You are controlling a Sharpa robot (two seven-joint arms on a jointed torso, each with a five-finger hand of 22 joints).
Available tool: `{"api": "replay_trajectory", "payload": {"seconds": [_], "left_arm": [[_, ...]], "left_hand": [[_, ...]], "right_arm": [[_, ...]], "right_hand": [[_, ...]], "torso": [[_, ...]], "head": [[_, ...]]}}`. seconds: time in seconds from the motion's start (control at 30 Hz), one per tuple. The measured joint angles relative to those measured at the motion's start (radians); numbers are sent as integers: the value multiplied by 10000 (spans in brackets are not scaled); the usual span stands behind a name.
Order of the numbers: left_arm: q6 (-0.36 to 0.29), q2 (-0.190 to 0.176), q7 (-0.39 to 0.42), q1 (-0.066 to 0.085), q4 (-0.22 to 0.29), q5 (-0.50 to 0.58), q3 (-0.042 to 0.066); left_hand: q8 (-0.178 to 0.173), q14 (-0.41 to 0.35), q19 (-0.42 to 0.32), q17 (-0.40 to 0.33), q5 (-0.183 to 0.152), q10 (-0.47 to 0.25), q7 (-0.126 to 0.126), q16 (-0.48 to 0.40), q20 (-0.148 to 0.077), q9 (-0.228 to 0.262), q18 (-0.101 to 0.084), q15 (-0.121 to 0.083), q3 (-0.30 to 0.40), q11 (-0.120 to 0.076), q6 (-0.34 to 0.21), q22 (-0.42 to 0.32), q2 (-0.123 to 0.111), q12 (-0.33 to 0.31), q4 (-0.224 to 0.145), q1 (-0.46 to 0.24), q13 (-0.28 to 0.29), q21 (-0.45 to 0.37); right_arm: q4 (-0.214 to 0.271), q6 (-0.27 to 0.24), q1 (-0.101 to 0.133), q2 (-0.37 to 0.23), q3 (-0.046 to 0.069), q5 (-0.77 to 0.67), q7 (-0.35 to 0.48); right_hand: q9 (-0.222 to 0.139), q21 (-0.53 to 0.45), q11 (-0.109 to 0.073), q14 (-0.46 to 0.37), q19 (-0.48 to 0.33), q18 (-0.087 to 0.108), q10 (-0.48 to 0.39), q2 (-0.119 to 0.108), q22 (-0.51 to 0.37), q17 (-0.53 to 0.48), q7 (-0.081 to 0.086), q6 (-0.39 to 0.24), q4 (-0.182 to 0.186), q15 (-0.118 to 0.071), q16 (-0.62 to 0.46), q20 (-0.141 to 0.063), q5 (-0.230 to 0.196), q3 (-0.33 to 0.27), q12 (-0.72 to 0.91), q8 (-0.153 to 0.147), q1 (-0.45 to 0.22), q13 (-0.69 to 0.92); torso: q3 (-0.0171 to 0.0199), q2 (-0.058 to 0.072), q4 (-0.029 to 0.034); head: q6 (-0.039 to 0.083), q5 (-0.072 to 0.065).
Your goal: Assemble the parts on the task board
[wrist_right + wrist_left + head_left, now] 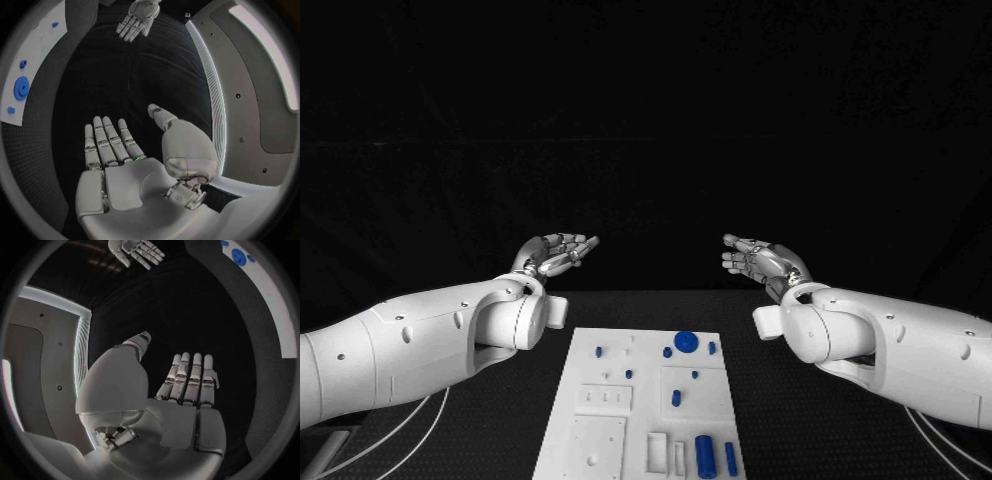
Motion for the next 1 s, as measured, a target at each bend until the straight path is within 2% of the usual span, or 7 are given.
{"api": "replay_trajectory", "payload": {"seconds": [0.1, 0.27, 0.33, 0.5, 0.63, 0.77, 1.0], "left_arm": [[237, 17, -245, 50, -65, -50, -37], [441, 24, -455, 50, -69, -101, -45], [500, 24, -511, 50, -70, -114, -45], [822, -7, -577, -5, -171, -121, -79], [1018, -142, -587, -28, -26, -124, -90], [1250, -474, -576, -13, 376, -149, -79], [1713, -985, -475, -20, 1240, -296, -85]], "left_hand": [[115, 204, 161, 143, 52, 249, 70, 123, 16, 126, 1, 39, 135, 40, 214, 162, -69, 0, 84, 354, 27, 88], [115, 208, 161, 175, 51, 254, 70, 129, 16, 147, 2, 43, 136, 45, 214, 169, -71, 0, 84, 355, 27, 93], [154, 281, 161, 207, 51, 317, 94, 194, 16, 169, 2, 35, 136, 108, 238, 170, -22, 34, 84, 415, 40, 136], [307, 909, 490, 370, 51, 1232, 323, 594, -196, 257, 2, 179, -207, 293, 506, 168, 363, 418, -4, 532, 186, 488], [552, 2057, 1311, 580, 76, 1978, 352, 1200, -480, 331, 2, 102, -670, 248, 1122, 168, 665, 650, -75, 787, 250, 1032], [669, 3215, 2236, 848, 148, 2785, 387, 1800, -762, 330, 304, -180, -1110, 194, 1722, 167, 979, 905, -295, 1214, 328, 1673], [579, 3866, 2735, 1078, 498, 3348, 270, 2024, -1019, 167, 395, -480, -1646, 49, 2272, 165, 1254, 939, -649, 2138, 237, 2110]], "right_arm": [[-258, 738, 302, 1, -209, -109, -560], [-492, 1633, 571, 1, -371, -251, -1235], [-538, 1919, 620, 1, -401, -303, -1451], [-1732, 2238, 613, 546, -408, -2205, -1730], [-2159, 2329, 611, 643, -408, -3834, -1823], [-2504, 2394, 612, 961, -401, -5578, -1860], [-2862, 2799, 605, 1235, -383, -8777, -1997]], "right_hand": [[111, 55, 75, 242, 136, 0, 288, -55, 211, 117, 15, 199, -397, 58, 156, 62, -123, 176, 39, 138, 613, 23], [158, 61, 8, 449, 395, 155, 564, -246, 224, 190, 35, 353, -1556, 42, 305, 62, -1155, 488, 89, 307, 1862, 43], [213, 156, -22, 762, 643, 154, 955, -292, 224, 253, 49, 663, -1869, 35, 489, 61, -1201, 617, 260, 478, 2150, 96], [267, 249, -199, 1511, 1434, 621, 1850, -357, 223, 363, 151, 1409, -2256, -41, 837, 30, -848, 846, 457, 799, 2212, 118], [294, 350, -481, 2215, 2114, 939, 2612, -482, 222, 506, 250, 2090, -2323, -321, 1165, 26, -774, 1107, 661, 1047, 2337, 172], [281, 521, -709, 2957, 2886, 1192, 3298, -607, 147, 737, 335, 2715, -2211, -694, 1484, 43, -1007, 1609, 749, 1177, 2462, 185], [219, 914, -968, 4220, 4249, 1799, 4026, -647, 8, 1284, 151, 3372, -2331, -1318, 1998, 91, -959, 1834, 725, 1219, 2501, 158]], "torso": [[0, 0, -3], [-2, 0, -3], [-2, 0, -3], [-44, 23, 20], [-67, 81, 96], [-75, 197, 185], [-52, 533, 336]], "head": [[0, 1], [0, 1], [-1, 1], [-77, 1], [-106, -13], [-135, -51], [-91, -224]]}}
